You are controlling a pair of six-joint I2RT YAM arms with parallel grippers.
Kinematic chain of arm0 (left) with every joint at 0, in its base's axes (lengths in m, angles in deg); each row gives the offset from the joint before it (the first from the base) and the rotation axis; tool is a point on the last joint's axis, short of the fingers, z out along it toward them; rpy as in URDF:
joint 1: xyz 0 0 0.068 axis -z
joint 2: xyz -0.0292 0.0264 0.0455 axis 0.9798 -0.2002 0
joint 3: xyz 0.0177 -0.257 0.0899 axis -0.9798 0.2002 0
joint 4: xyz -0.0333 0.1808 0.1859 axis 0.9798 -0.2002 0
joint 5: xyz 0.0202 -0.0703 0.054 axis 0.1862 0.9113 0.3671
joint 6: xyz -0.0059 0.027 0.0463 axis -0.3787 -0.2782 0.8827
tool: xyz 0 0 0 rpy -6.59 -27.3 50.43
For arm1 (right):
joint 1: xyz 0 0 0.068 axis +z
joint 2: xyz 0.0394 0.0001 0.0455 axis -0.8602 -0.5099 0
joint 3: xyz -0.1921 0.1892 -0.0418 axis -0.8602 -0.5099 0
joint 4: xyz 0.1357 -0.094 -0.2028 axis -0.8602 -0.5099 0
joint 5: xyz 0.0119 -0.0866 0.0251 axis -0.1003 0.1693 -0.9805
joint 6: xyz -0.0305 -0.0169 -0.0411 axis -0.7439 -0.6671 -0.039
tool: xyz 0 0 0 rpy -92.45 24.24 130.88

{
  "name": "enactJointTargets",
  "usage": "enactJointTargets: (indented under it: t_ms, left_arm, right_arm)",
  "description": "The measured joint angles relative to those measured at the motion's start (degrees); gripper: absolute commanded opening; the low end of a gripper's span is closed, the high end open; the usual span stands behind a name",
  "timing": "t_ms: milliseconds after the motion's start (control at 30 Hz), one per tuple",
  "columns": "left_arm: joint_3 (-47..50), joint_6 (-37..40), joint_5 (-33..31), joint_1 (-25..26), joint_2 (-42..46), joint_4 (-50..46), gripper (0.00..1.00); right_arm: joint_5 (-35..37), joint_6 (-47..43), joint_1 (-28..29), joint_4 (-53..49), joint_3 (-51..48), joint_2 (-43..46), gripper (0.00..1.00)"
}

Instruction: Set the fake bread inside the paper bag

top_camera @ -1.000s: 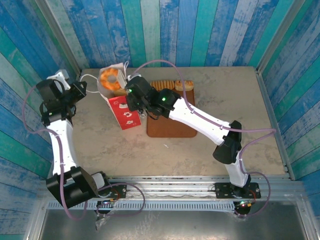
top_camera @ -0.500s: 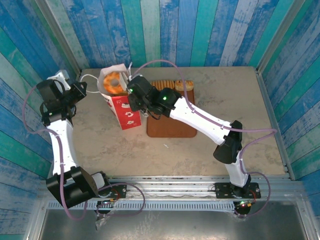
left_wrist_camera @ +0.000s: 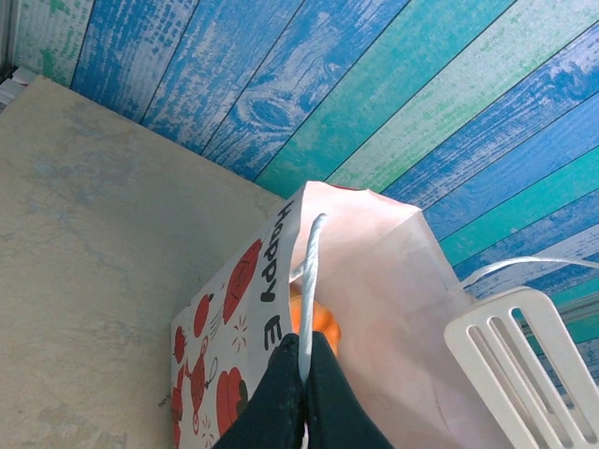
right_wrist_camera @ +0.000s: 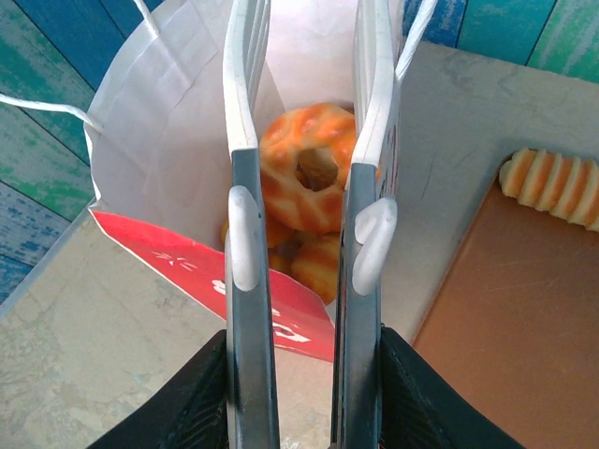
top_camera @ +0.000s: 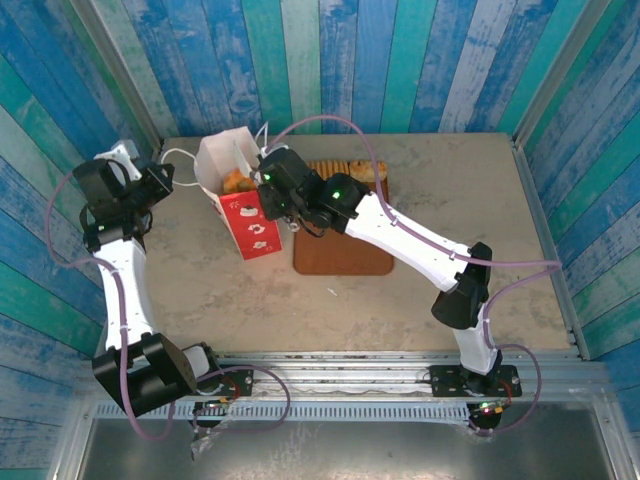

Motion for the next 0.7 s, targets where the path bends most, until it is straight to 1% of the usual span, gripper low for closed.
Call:
enactJointTargets:
  t_ms: [100,167,367,400,467,567,600,633,700]
  left_arm:
    - [0.00,-0.39,1.25,-0.02,0.00,0.17,0.16]
    - [-0.02,-0.70,2.27,-0.02,0.00,0.35,0.24]
    - [-0.87,-2.38,4.59,-0.02,-0.02,1.03,0.66]
    - [-1.27,-2.56,4.85,-0.02,-0.02,1.14,0.69]
    - [-2.49,-2.86,5.14,-0.02,0.00,1.01,0.81]
    - [-4.39,-2.93,5.07,-0.02,0.00,0.90,0.96]
    - [-4.90,-2.93,4.92,-0.02,0.07,0.79,1.00]
    - [-5.40,-2.84,4.63,-0.02,0.28,0.55,0.94]
    - [-5.81,-2.47,3.76,-0.02,1.27,0.09,0.94]
  right_arm:
    - [-0.76,-0.07,0.00,0.11,0.00,0.22,0.40]
    - [-1.53,-0.20,0.02,0.42,0.00,0.61,0.40]
    - [-5.03,-0.74,0.13,2.45,-0.20,5.38,0.40]
    - [-5.49,-0.87,0.13,2.84,-0.22,6.62,0.40]
    - [-6.23,-1.29,0.13,3.43,-0.31,9.68,0.40]
    - [-6.27,-1.99,0.11,4.33,-1.79,14.91,0.42]
    - [-6.05,-2.25,0.11,4.48,-2.62,16.74,0.42]
    - [-5.81,-2.56,0.00,4.57,-3.63,18.62,0.42]
    - [-5.16,-3.30,-0.48,4.48,-6.05,22.45,0.42]
